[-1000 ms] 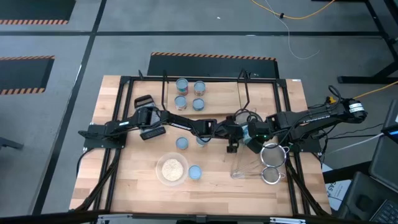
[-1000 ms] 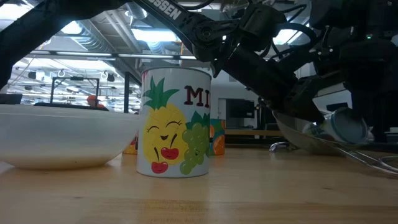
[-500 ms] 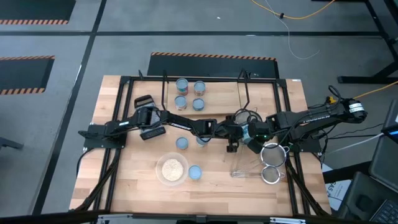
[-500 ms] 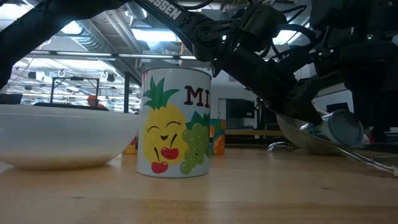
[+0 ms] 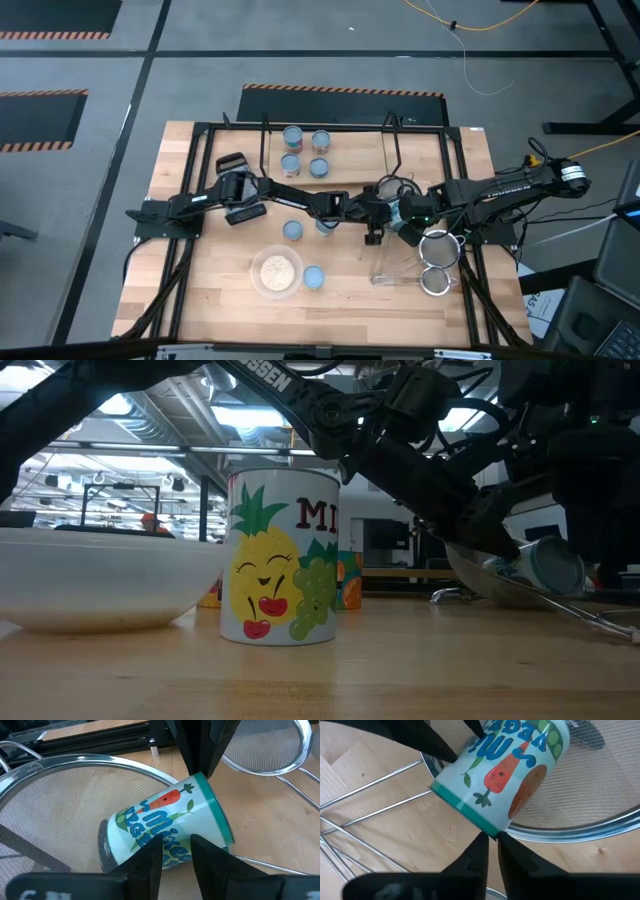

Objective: Pick and place cans onto a shelf
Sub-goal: Put the white mixed vegetables can on the shelf

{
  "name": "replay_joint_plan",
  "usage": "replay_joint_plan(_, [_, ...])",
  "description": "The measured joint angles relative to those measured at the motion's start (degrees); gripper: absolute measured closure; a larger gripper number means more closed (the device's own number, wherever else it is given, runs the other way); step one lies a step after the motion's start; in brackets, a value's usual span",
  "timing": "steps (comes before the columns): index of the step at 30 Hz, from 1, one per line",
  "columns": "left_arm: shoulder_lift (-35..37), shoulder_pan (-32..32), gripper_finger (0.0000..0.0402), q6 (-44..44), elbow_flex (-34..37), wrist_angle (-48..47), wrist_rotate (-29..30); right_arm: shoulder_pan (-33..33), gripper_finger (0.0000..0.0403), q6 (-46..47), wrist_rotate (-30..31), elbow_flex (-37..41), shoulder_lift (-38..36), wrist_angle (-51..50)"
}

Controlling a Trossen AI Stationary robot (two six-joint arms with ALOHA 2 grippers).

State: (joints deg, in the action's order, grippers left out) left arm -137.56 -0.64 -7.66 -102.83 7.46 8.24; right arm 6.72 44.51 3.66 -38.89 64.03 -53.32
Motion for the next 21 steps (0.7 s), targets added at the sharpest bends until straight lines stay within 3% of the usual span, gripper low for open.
replay_joint_plan(21, [-0.02, -0.07, 0.0304, 1.44, -0.09, 0.26, -0.18, -0.07, 0.0357, 3.18, 0.0, -0.09, 0.0, -0.98])
